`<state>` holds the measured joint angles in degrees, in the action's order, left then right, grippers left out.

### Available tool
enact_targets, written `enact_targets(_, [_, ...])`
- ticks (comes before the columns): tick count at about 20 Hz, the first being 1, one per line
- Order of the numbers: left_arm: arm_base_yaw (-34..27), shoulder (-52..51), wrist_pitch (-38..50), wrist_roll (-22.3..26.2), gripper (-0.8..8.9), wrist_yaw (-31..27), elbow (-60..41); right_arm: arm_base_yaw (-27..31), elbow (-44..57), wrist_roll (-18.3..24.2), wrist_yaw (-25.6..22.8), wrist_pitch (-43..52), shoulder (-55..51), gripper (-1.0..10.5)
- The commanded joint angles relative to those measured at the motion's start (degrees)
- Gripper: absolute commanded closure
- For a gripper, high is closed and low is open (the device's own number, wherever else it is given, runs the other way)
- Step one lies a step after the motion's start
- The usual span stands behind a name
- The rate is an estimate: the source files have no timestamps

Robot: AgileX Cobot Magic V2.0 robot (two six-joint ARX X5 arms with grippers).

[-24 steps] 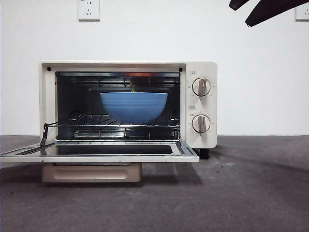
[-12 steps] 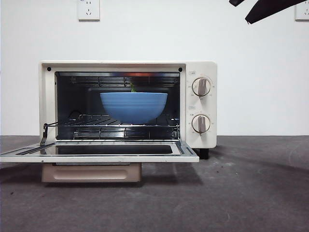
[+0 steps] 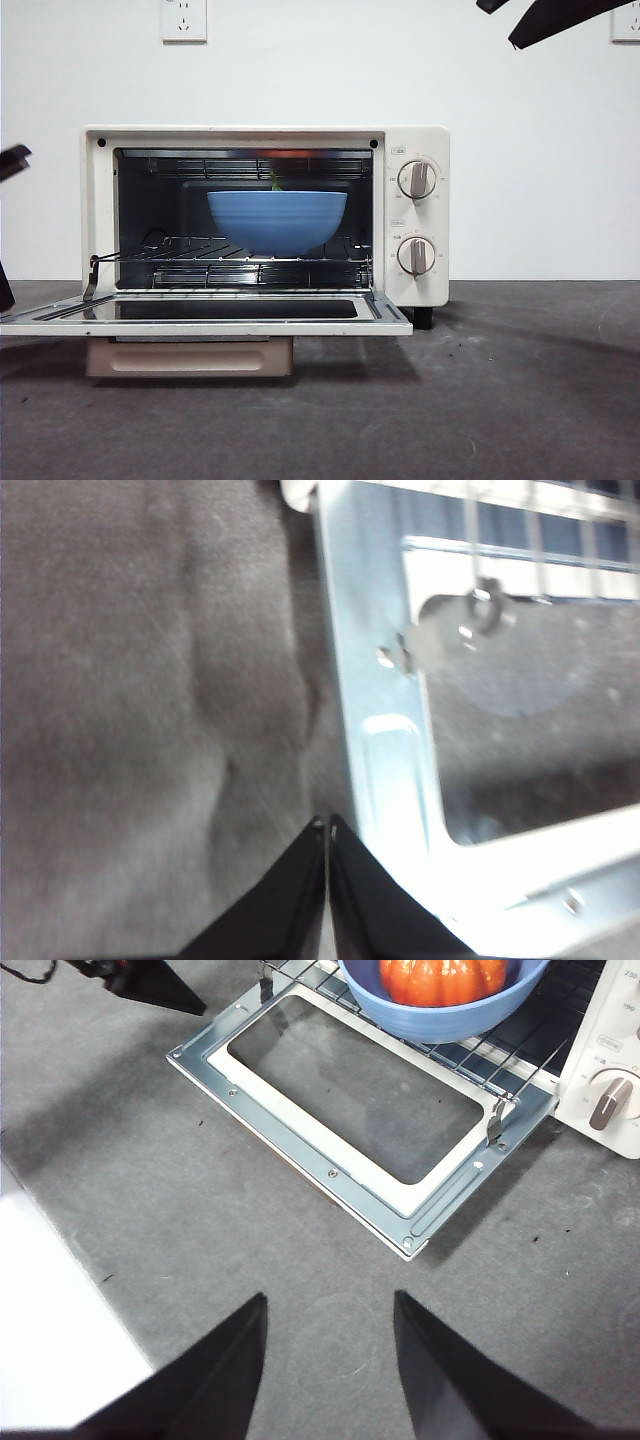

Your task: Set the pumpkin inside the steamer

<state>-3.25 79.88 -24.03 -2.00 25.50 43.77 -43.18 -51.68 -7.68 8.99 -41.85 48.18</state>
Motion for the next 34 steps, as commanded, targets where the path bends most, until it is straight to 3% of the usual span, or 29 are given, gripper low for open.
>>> enact_targets(1, [-0.13, 3.02, 2.01, 1.22, 7.99, 0.31, 0.20, -0.61, -0.72, 0.61, 0.07, 0.07, 0.28, 7.4])
enact_targets(7, [-0.11, 8.61, 5.66, 1.11, 7.99, 2.91, 0.20, -0.61, -0.72, 0.63, 0.04, -0.28, 0.28, 7.4])
enact_targets(18, [-0.20, 10.32, 6.38, 0.63, 7.99, 16.76, 0.22, -0.61, -0.72, 0.57, 0.02, -0.33, 0.28, 7.4])
enact_targets(23, [-1.68, 10.27, 11.02, -3.72, 7.99, 22.71, 0.76, -0.61, -0.72, 0.17, 0.04, -0.37, 0.28, 7.4])
enact_targets(34, [-5.44, 10.25, 23.23, -12.72, 7.99, 27.69, 1.07, -0.61, -0.72, -1.31, 0.04, -0.37, 0.28, 7.4])
